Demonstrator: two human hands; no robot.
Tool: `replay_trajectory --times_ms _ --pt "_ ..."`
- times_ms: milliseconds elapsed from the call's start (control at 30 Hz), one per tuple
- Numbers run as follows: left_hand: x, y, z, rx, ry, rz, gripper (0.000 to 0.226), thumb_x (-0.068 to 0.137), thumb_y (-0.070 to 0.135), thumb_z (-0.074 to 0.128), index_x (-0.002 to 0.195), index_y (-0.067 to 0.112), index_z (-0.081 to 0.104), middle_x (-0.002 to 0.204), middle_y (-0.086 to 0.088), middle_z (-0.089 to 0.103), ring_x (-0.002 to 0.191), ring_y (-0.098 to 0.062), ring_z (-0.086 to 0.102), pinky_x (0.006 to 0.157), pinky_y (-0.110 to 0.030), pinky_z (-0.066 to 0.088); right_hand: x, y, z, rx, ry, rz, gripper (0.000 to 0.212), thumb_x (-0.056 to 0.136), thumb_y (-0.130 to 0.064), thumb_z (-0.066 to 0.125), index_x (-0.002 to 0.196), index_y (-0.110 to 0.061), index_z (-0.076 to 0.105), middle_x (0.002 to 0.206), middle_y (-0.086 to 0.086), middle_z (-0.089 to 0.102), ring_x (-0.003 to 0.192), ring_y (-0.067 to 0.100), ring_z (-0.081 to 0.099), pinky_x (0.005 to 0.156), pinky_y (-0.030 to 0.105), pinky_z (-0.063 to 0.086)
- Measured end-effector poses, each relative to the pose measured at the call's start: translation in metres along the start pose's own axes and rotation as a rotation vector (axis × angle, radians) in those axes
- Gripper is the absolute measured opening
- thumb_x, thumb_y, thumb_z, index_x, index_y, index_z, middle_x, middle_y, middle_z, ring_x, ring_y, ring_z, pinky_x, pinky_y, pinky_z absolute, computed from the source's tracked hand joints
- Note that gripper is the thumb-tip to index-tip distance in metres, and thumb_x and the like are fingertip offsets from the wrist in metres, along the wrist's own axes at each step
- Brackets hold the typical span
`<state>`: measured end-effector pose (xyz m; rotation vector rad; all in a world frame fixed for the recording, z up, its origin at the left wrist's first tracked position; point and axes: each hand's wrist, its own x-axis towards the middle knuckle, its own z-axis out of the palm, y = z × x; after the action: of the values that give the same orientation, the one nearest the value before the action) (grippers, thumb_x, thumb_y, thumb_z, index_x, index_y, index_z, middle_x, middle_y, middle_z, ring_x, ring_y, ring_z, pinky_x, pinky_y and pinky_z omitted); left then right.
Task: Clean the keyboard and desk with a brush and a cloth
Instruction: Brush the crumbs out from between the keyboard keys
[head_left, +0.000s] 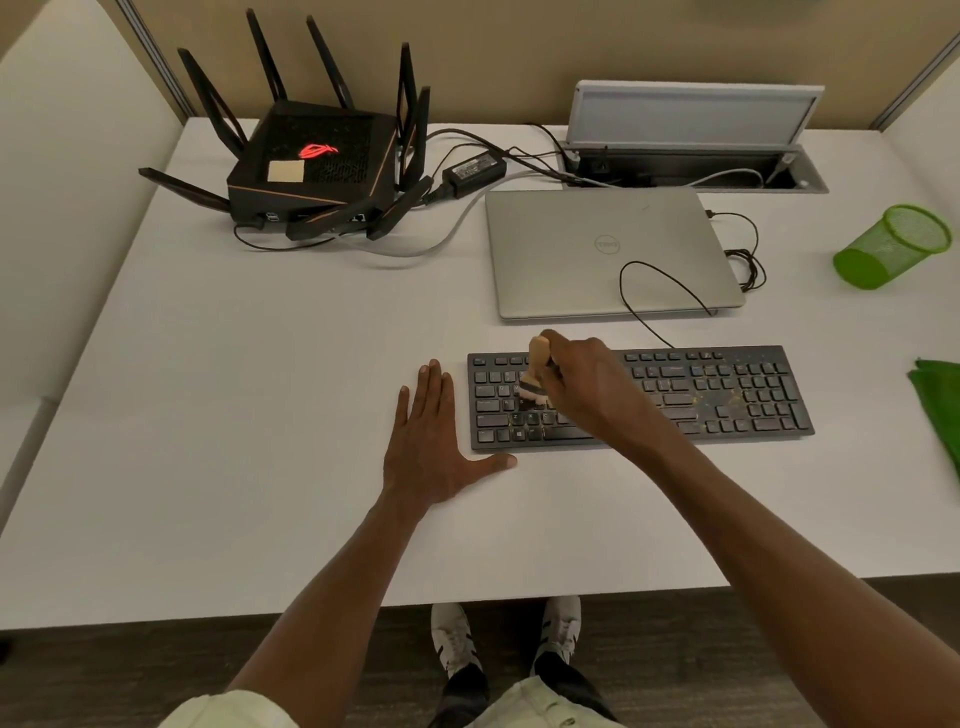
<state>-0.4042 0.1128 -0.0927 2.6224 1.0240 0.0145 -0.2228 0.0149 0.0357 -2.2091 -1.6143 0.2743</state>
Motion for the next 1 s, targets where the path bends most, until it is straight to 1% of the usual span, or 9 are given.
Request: replay_trajectory --times_ms 67,133,300,433,533,633,767,900,1000 --pt "0.0 0.0 0.0 0.007 0.002 -0.001 0.143 0.067 0.104 0.035 0.161 0.004 0.0 0.169 -0.011 -0.017 0.156 -0.02 -0.02 0.127 -0.043 -0.01 -0.006 0.001 0.002 -0.028 -0.03 -0.011 0.017 0.101 -0.016 0.047 0.105 -0.003 0.057 0.072 0.002 0.059 0.055 0.012 0.047 0.047 0.015 0.025" --pt "0.0 0.0 0.0 0.007 0.003 0.003 0.142 0.067 0.104 0.035 0.161 0.004 -0.001 0.169 -0.011 -0.017 0.156 -0.02 -0.02 0.127 -0.043 -0.01 -0.008 0.004 0.0 -0.018 -0.057 -0.006 0.014 0.1 -0.013 0.049 0.104 -0.003 0.058 0.075 0.006 0.064 0.058 0.015 0.053 0.048 0.016 0.029" --pt "0.0 0.001 0.0 0.004 0.007 0.003 0.142 0.067 0.104 0.037 0.161 0.003 0.002 0.169 -0.011 -0.014 0.156 -0.02 -0.017 0.127 -0.043 -0.009 -0.001 0.008 -0.002 0.041 -0.012 -0.025 0.009 0.097 -0.012 0.052 0.101 -0.007 0.058 0.074 0.006 0.064 0.062 0.02 0.058 0.053 0.028 0.042" --pt "0.0 0.0 0.001 0.008 0.005 0.0 0.143 0.067 0.104 0.037 0.162 0.003 0.001 0.169 -0.011 -0.015 0.156 -0.02 -0.019 0.126 -0.042 -0.011 -0.01 0.013 0.0 0.025 -0.071 -0.097 0.005 0.095 -0.009 0.055 0.096 -0.012 0.058 0.074 0.005 0.066 0.061 0.019 0.058 0.05 0.025 0.038" --pt "0.0 0.0 0.001 0.01 0.0 0.003 0.144 0.066 0.105 0.035 0.162 0.003 0.0 0.169 -0.011 -0.016 0.156 -0.02 -0.019 0.128 -0.044 -0.007 -0.009 0.023 -0.004 -0.075 -0.072 -0.091 0.013 0.088 -0.005 0.06 0.097 -0.014 0.057 0.074 0.007 0.065 0.062 0.023 0.059 0.052 0.028 0.041" --pt "0.0 0.001 0.0 0.006 0.0 0.0 0.145 0.064 0.106 0.032 0.162 0.003 0.001 0.169 -0.011 -0.015 0.156 -0.02 -0.018 0.127 -0.044 -0.007 -0.004 0.015 -0.006 -0.044 -0.04 -0.122 0.008 0.091 -0.005 0.057 0.092 -0.013 0.056 0.07 0.006 0.063 0.06 0.023 0.057 0.052 0.031 0.043" --pt "0.0 0.0 0.001 0.003 -0.004 -0.001 0.145 0.064 0.106 0.03 0.162 0.003 0.001 0.169 -0.011 -0.016 0.156 -0.02 -0.019 0.127 -0.043 -0.009 -0.008 0.013 -0.001 0.031 -0.089 -0.157 0.009 0.093 -0.006 0.058 0.093 -0.015 0.058 0.076 0.003 0.068 0.062 0.017 0.059 0.052 0.022 0.039" --pt "0.0 0.0 0.001 0.007 0.007 0.008 0.145 0.064 0.106 0.029 0.162 0.003 0.002 0.169 -0.011 -0.015 0.156 -0.02 -0.018 0.127 -0.043 -0.008 -0.011 0.028 -0.006 -0.097 -0.08 -0.104 0.013 0.09 -0.005 0.06 0.098 -0.015 0.057 0.076 0.007 0.066 0.063 0.022 0.059 0.054 0.034 0.049" --pt "0.001 0.0 0.002 -0.001 0.008 0.008 0.146 0.063 0.107 0.028 0.162 0.003 0.002 0.17 -0.011 -0.014 0.156 -0.02 -0.017 0.127 -0.044 -0.007 -0.007 0.019 -0.01 0.015 -0.034 -0.118 0.008 0.093 -0.006 0.054 0.09 -0.012 0.057 0.071 0.006 0.065 0.061 0.022 0.06 0.053 0.034 0.046"
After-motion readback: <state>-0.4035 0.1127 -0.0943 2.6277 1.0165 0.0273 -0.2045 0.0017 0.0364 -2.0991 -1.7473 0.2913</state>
